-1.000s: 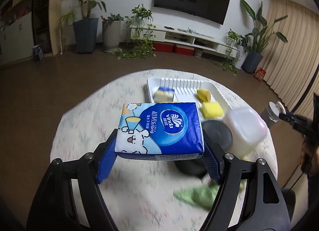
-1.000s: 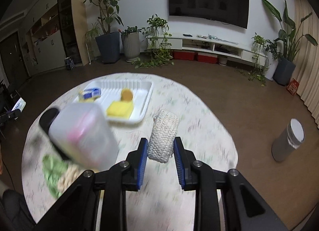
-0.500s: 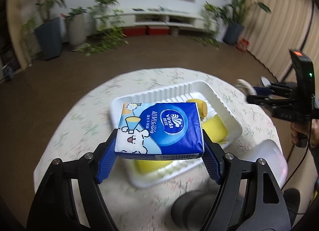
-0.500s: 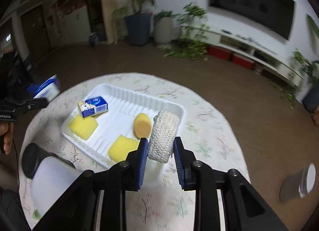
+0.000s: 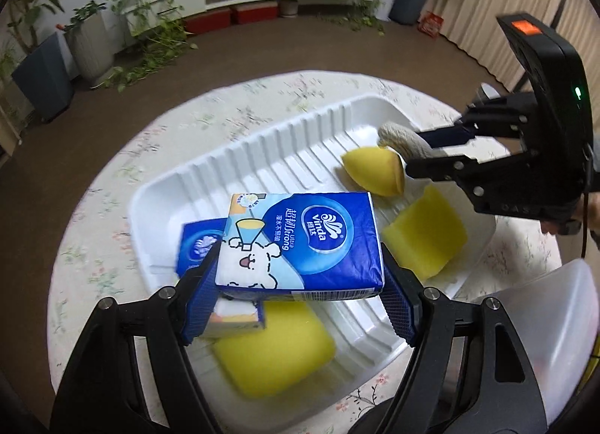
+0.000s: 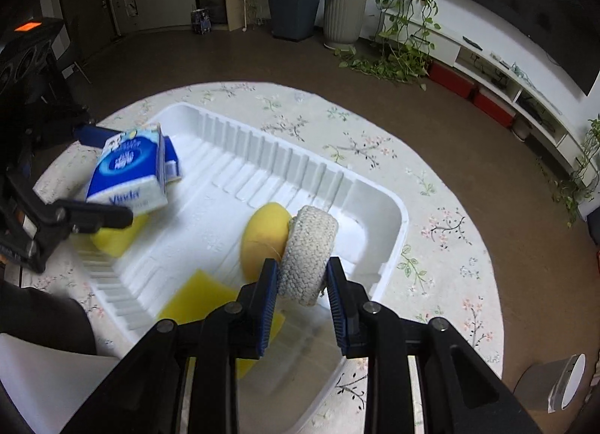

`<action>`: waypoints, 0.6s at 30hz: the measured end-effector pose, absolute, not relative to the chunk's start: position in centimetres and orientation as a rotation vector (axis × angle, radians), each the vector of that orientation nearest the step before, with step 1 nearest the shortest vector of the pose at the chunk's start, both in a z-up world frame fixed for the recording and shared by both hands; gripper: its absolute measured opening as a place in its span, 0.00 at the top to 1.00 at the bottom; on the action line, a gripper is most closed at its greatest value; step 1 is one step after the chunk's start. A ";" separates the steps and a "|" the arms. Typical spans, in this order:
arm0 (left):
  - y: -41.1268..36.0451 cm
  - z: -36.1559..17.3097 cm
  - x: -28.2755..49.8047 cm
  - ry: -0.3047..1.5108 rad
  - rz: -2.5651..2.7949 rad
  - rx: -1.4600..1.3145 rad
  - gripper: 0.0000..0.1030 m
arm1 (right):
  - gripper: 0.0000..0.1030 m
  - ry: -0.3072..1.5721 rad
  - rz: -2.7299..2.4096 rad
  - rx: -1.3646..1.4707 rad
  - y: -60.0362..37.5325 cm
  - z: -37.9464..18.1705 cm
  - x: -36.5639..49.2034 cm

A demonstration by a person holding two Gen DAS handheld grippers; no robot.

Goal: Organize soft objects
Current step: 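Open both grippers to drop the tissue pack and sleeve into the tray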

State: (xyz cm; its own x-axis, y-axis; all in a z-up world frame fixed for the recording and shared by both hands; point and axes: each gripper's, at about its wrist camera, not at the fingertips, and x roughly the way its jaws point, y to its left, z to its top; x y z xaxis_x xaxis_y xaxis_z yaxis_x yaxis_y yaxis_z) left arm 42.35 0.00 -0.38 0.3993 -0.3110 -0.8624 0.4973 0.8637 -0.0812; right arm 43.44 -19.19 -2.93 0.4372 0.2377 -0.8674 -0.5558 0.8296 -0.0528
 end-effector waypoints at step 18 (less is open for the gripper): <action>-0.4 -0.1 42.1 1.005 -0.491 0.196 0.09 | 0.40 0.991 0.488 -0.350 -19.7 -3.7 43.0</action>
